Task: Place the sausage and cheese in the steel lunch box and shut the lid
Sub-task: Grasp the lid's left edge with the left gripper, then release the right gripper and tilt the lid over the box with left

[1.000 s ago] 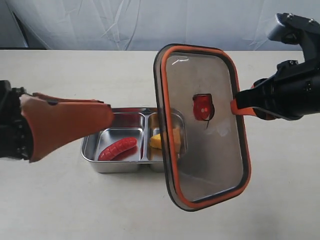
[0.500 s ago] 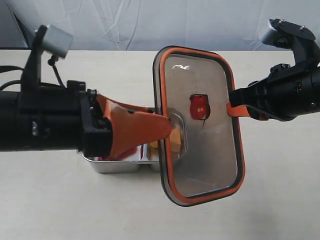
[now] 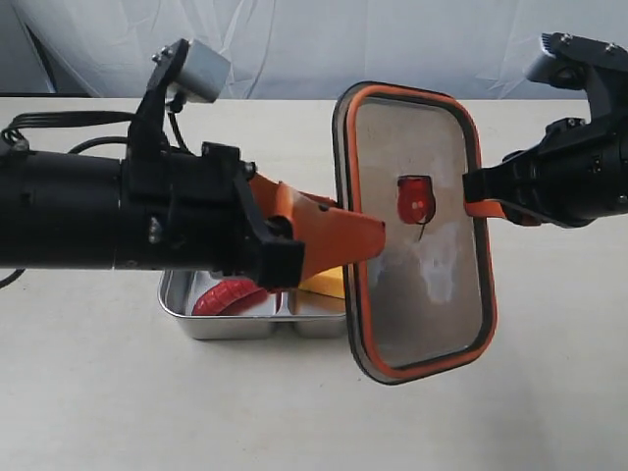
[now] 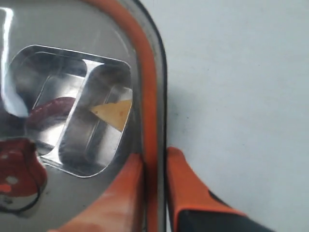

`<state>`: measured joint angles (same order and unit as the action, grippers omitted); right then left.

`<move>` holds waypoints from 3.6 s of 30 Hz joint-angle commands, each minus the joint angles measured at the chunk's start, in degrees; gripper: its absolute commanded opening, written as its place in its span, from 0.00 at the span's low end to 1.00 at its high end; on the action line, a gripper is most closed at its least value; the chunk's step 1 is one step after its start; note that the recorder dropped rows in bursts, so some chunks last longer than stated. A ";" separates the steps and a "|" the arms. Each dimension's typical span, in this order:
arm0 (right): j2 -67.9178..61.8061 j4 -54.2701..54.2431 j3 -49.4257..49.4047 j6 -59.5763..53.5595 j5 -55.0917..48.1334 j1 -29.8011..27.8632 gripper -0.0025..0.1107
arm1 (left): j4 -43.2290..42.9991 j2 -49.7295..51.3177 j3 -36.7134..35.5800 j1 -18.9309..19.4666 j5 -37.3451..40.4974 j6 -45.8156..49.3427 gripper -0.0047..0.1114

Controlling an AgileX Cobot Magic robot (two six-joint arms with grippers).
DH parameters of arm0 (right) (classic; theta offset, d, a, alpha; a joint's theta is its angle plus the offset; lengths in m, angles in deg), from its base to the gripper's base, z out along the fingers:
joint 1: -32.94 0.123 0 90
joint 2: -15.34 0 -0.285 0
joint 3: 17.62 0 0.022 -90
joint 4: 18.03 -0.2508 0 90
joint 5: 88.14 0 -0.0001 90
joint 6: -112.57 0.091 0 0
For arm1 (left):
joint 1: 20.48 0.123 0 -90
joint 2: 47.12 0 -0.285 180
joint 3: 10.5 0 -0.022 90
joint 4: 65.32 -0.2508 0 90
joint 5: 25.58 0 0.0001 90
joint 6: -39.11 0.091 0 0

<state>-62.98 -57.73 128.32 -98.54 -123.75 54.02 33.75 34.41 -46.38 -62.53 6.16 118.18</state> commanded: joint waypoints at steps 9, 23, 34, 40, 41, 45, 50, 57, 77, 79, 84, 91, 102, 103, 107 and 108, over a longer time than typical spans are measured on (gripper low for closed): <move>0.33 -6.17 0.12 -3.02 -3.54 0.70 0.02 | 0.63 0.95 0.45 -0.39 -7.95 0.92 0.46; 0.33 -4.30 0.12 -2.77 -0.06 0.70 0.02 | -1.38 -4.32 3.71 -0.39 0.15 0.48 0.56; 0.33 -4.30 0.12 -2.77 0.22 0.70 0.02 | -21.41 -7.75 3.71 -0.39 -9.02 -17.94 0.56; 1.28 -4.99 0.12 -2.77 -0.10 0.70 0.02 | -24.23 -7.75 3.71 -0.39 -12.20 -23.39 0.56; 1.56 -5.29 0.12 -2.77 -0.08 0.70 0.02 | -24.23 -7.75 3.71 -0.39 -12.50 -23.62 0.56; 2.29 -6.12 0.12 -3.01 -0.65 0.70 0.02 | -22.58 -7.75 3.71 -0.39 -12.60 -23.62 0.56; 2.29 -10.15 0.12 -6.97 -2.36 0.70 0.02 | -22.49 -6.96 3.71 -0.39 -12.60 -23.62 0.56; 2.29 -13.49 0.12 -10.70 -3.86 0.70 0.02 | -21.08 -2.93 3.71 -0.39 -12.54 -23.62 0.55; 2.29 -10.41 0.12 -11.62 -0.67 0.70 0.44 | -32.67 -4.77 3.71 -0.39 -27.93 -22.53 0.04; 2.29 -9.87 0.12 -11.25 0.51 0.70 0.44 | -34.50 -5.06 3.71 -0.39 -29.24 -22.53 0.04; 2.29 -7.21 0.12 -8.86 0.93 0.70 0.44 | -47.17 -5.18 3.71 -0.39 -30.39 -22.53 0.04; 2.80 -4.31 0.12 -6.43 0.93 0.70 0.44 | -71.90 -5.05 3.71 -0.39 -30.25 -22.53 0.04; 6.72 -0.37 0.12 -3.87 0.93 0.70 0.44 | -108.51 -4.80 3.09 -0.28 -20.61 -36.43 0.04; 6.98 0.56 0.12 -3.16 0.93 0.70 0.44 | -114.54 -4.80 2.62 -0.28 -20.61 -41.79 0.04; 7.94 2.33 0.12 -1.21 0.44 0.70 0.44 | -149.42 -4.48 0.80 -0.28 -15.55 -73.65 0.04; 8.00 2.33 0.12 -1.11 0.44 0.70 0.44 | -157.18 -4.05 0.54 -0.28 -12.55 -82.74 0.04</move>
<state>-55.75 -56.23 128.32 -100.48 -123.23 54.87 -103.15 29.78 -44.91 -62.77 -11.05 56.24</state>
